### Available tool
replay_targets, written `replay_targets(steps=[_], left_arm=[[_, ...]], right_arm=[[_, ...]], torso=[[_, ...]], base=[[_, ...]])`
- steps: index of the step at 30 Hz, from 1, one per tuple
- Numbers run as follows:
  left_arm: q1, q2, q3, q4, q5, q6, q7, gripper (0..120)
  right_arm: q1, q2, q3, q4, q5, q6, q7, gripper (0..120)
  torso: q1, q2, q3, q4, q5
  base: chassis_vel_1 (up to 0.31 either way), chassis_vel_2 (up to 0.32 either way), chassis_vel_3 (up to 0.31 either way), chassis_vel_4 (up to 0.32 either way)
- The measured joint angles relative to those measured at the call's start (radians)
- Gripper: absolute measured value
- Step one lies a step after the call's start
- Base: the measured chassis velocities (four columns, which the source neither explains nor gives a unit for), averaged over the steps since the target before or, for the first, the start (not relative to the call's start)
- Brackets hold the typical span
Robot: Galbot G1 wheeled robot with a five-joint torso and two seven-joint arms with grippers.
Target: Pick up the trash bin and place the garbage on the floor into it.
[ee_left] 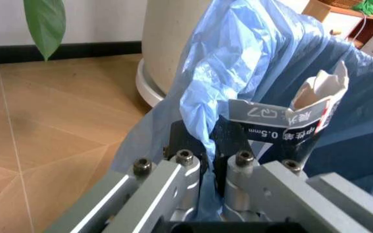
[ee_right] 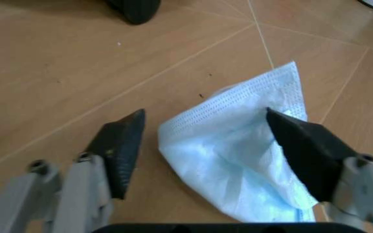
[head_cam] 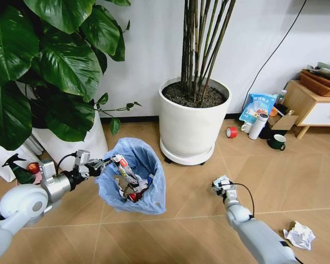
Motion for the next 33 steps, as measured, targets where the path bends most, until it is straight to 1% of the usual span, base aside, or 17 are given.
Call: replay_targets(steps=[3, 5, 6, 7, 10, 11, 12, 13, 15, 16, 18, 19, 24, 27, 29, 31, 33], left_arm=[[0.005, 0.003, -0.006, 0.0, -0.002, 0.0, 0.001, 0], [0.009, 0.005, -0.01, 0.0, -0.003, 0.0, 0.002, 0], [0.012, 0.007, -0.013, -0.001, -0.004, 0.0, 0.004, 0], [0.012, 0.007, -0.013, -0.001, -0.004, 0.0, 0.004, 0], [0.013, 0.008, -0.019, 0.0, -0.007, -0.001, 0.007, 0], [0.013, 0.008, -0.019, 0.0, -0.007, -0.001, 0.007, 0], [0.013, 0.008, -0.019, 0.0, -0.007, -0.001, 0.007, 0], [0.013, 0.008, -0.019, 0.0, -0.007, -0.001, 0.007, 0], [0.013, 0.006, -0.023, 0.001, -0.008, -0.001, 0.009, 0], [0.018, 0.005, -0.028, 0.001, -0.009, -0.001, 0.01, 0], [0.021, 0.005, -0.031, 0.001, -0.009, -0.001, 0.012, 0], [0.023, 0.005, -0.032, 0.001, -0.009, -0.002, 0.013, 0], [0.026, 0.008, -0.038, 0.003, -0.01, -0.002, 0.018, 0], [0.022, 0.008, -0.037, 0.005, -0.011, -0.002, 0.018, 0], [0.019, 0.008, -0.034, 0.006, -0.011, -0.002, 0.019, 0], [0.015, 0.008, -0.032, 0.008, -0.011, -0.002, 0.022, 0], [0.015, 0.008, -0.032, 0.009, -0.011, -0.002, 0.022, 0]], right_arm=[[0.013, 0.009, 0.003, -0.025, -0.01, 0.005, -0.004, 63], [0.021, 0.014, 0.005, -0.042, -0.019, 0.008, -0.005, 55], [0.027, 0.017, 0.007, -0.053, -0.024, 0.008, -0.005, 45], [0.027, 0.017, 0.007, -0.053, -0.024, 0.008, -0.005, 45], [0.038, 0.022, 0.008, -0.068, -0.032, -0.008, 0.009, 32], [0.038, 0.022, 0.008, -0.068, -0.032, -0.008, 0.009, 32], [0.041, 0.024, 0.009, -0.072, -0.033, -0.014, 0.013, 26], [0.041, 0.024, 0.009, -0.072, -0.033, -0.014, 0.013, 26], [0.049, 0.033, 0.012, -0.092, -0.035, -0.027, 0.021, 15], [0.052, 0.038, 0.014, -0.105, -0.035, -0.033, 0.023, 8], [0.053, 0.043, 0.016, -0.115, -0.037, -0.039, 0.025, 4], [0.054, 0.045, 0.018, -0.121, -0.037, -0.043, 0.026, 0], [0.043, 0.047, 0.027, -0.136, -0.041, -0.05, 0.026, 0], [0.021, 0.033, 0.028, -0.103, -0.03, -0.05, 0.026, 0], [-0.002, 0.009, 0.026, -0.054, -0.009, -0.049, 0.026, 0], [-0.044, -0.051, 0.018, 0.05, 0.024, -0.051, 0.026, 0], [-0.054, -0.065, 0.018, 0.073, 0.026, -0.051, 0.026, 0]], torso=[[0.0, 0.0, 0.0, 0.0, 0.0001], [0.0, 0.0, 0.0, -0.0001, 0.0002], [0.0, 0.0, 0.0, -0.0003, 0.0], [0.0, 0.0, 0.0, -0.0003, 0.0], [0.0, 0.0, 0.0, -0.0004, 0.0001], [0.0, 0.0, 0.0, -0.0004, 0.0001], [0.0, 0.0, 0.0, -0.0005, 0.0001], [0.0, 0.0, 0.0, -0.0005, 0.0001], [0.0, 0.0, 0.0, -0.0004, 0.0002], [0.0, 0.0, 0.0, -0.0004, 0.0002], [0.0, 0.0, 0.0, -0.0004, 0.0002], [0.0, 0.0, 0.0, -0.0003, 0.0002], [0.0, 0.0, 0.0, -0.0004, 0.0002], [0.0, 0.0, 0.0, -0.0004, 0.0004], [0.0, 0.0, 0.0, -0.0001, 0.0005], [0.0, 0.0, 0.0, -0.0005, 0.0002], [0.0, 0.0, 0.0, -0.0005, 0.0001]], base=[[0.0, 0.0, 0.0, 0.0], [0.0, 0.0, 0.0, 0.0], [0.0, 0.0, 0.0, 0.0], [0.0, 0.0, 0.0, 0.0], [0.0, 0.0, 0.0, 0.0], [0.0, 0.0, 0.0, 0.0], [0.0, 0.0, 0.0, 0.0], [0.0, 0.0, 0.0, 0.0], [0.0, 0.0, 0.0, 0.0], [0.0, 0.0, 0.0, 0.0], [0.0, 0.0, 0.0, 0.0], [0.0, 0.0, 0.0, 0.0], [0.0, 0.0, 0.0, 0.0], [0.0, 0.0, 0.0, 0.0], [0.0, 0.0, 0.0, 0.0], [0.0, 0.0, 0.0, 0.0], [0.0, 0.0, 0.0, 0.0]])
